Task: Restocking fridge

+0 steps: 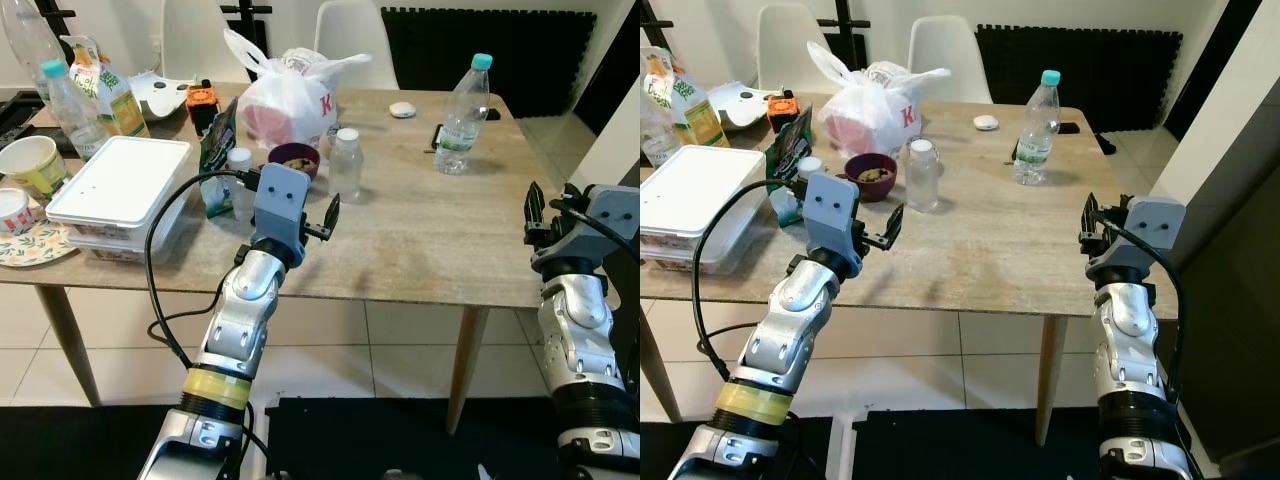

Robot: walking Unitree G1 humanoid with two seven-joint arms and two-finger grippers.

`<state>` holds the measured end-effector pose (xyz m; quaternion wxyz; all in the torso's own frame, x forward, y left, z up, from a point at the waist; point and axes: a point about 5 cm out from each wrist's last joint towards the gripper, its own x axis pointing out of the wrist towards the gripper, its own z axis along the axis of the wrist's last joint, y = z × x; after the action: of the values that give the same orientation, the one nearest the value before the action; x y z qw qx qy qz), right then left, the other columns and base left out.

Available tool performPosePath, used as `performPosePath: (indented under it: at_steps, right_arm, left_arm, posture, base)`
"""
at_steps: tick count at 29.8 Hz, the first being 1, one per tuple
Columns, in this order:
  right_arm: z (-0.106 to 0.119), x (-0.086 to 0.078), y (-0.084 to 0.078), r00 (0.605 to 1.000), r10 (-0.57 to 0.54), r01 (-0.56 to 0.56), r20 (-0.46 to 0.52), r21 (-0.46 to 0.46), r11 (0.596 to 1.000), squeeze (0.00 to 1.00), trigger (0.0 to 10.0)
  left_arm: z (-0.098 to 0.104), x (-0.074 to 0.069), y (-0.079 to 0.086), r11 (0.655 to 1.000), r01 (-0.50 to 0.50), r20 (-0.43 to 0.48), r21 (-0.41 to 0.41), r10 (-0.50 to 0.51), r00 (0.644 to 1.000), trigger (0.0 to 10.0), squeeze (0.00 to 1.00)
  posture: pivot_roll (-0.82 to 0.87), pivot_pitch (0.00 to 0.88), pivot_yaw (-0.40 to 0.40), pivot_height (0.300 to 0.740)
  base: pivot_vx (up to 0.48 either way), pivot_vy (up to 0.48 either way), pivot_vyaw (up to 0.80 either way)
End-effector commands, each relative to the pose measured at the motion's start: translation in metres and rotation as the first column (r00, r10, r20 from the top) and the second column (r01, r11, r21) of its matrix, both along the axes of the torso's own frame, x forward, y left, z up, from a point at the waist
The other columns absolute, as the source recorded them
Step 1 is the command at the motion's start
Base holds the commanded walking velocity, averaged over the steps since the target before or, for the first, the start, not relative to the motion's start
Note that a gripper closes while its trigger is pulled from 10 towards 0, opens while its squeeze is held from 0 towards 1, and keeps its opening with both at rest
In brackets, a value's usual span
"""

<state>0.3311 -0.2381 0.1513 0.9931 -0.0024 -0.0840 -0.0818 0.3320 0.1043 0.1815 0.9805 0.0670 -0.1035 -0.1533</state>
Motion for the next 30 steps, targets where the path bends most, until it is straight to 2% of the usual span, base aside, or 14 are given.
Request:
performPosePath:
  at_steps: [1,20,30]
  right_arm:
    - [-0.002,-0.001,0.001,1.0,0.007,-0.007,-0.013,-0.003,1.0,0.0,10.0]
    - [-0.003,-0.001,0.001,1.0,0.003,-0.003,-0.017,-0.002,1.0,0.0,10.0]
    - [-0.004,-0.002,0.0,1.0,-0.003,0.003,-0.021,-0.002,1.0,0.0,10.0]
  left_arm:
    - [-0.004,0.0,-0.004,1.0,0.008,-0.008,0.014,-0.008,1.0,10.0,0.0]
    - [-0.005,-0.002,-0.009,0.999,0.031,0.004,0.031,-0.031,0.999,10.0,0.0]
    - [-0.005,-0.01,-0.017,0.993,0.101,0.029,0.057,-0.103,0.994,10.0,0.0]
  posture:
    - [0.01,0.062,-0.029,0.74]
    - [0.01,0.058,-0.028,0.74]
    - [0.01,0.063,-0.027,0.74]
  base:
    - [0.454,0.0,0.0]
    - [0.407,0.0,0.0]
    - [0.025,0.0,0.0]
